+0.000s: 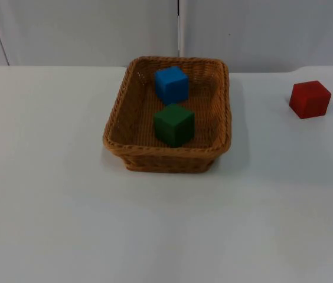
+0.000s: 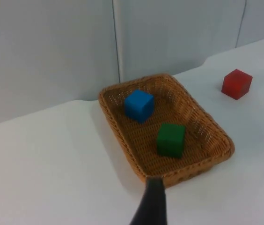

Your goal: Pick up one cube with each hand and place exactly two cubes into the same basket, leaving the remaining cube outside.

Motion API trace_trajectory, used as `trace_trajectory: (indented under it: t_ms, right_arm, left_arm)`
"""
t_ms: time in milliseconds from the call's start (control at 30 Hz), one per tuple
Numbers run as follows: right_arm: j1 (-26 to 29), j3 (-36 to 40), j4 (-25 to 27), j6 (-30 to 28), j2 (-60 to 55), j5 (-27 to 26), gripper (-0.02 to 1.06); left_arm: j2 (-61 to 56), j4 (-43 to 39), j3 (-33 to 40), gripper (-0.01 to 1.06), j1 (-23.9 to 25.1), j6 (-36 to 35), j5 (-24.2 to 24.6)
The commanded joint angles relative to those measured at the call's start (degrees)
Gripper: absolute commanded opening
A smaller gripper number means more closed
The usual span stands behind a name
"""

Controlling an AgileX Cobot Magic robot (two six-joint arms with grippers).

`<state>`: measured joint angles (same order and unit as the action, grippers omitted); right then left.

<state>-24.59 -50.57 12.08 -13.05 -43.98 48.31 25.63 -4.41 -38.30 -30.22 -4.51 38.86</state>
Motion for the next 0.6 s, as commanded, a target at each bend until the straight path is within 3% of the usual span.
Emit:
trace_trajectory:
  t_ms: [0, 200, 333, 567]
  right_arm:
    - [-0.07, 3.06, 0.14, -0.43, 3.93, -0.85, 0.78]
    - [-0.07, 8.56, 0.14, -0.43, 12.11, -0.96, 0.78]
    - [-0.07, 10.64, 0.14, -0.43, 17.96, 0.06, 0.78]
    - [-0.07, 13.05, 0.38, -0.24, 25.46, 0.40, 0.78]
  left_arm:
    - [-2.46, 0.11, 1.51, 0.71, 0.14, -0.46, 1.37]
    - [-8.20, 0.15, 4.47, 0.71, 0.14, -0.46, 5.09]
    - [-12.05, 0.29, 4.47, 0.71, 0.14, -0.46, 11.00]
    - [-17.85, 0.53, 4.83, 0.71, 0.14, -0.46, 16.81]
